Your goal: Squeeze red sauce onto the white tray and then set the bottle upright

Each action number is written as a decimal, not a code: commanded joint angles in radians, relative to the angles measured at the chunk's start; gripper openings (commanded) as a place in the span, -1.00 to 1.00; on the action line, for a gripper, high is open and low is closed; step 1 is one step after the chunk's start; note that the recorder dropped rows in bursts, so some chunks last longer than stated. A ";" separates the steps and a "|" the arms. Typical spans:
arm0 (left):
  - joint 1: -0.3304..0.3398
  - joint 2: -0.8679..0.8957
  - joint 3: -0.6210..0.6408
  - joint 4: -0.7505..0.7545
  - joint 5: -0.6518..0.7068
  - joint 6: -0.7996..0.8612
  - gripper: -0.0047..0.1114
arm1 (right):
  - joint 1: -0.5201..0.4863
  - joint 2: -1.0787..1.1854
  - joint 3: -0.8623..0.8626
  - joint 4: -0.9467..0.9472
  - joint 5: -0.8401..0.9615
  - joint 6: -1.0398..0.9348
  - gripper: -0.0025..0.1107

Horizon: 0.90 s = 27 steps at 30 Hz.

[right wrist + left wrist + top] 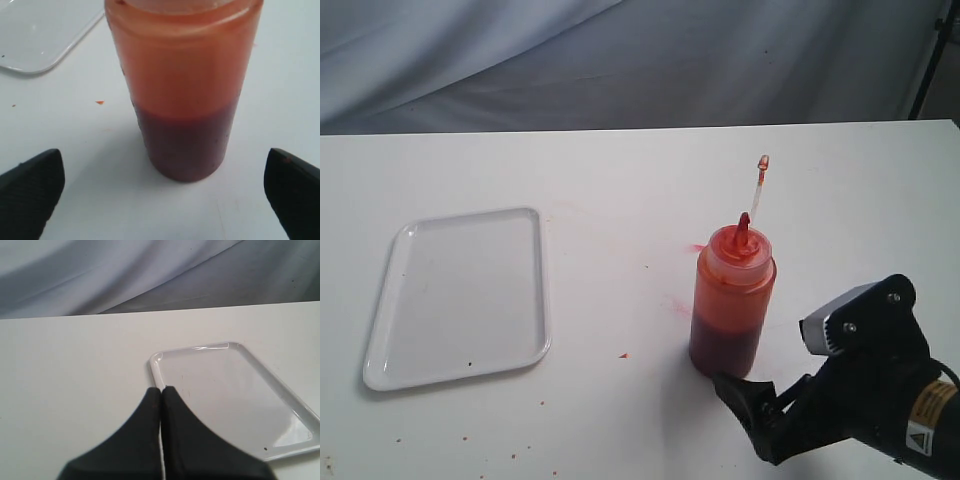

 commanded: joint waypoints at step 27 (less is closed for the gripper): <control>0.000 -0.005 0.005 0.004 -0.011 0.001 -0.92 | 0.003 0.099 0.006 0.050 -0.048 -0.197 0.90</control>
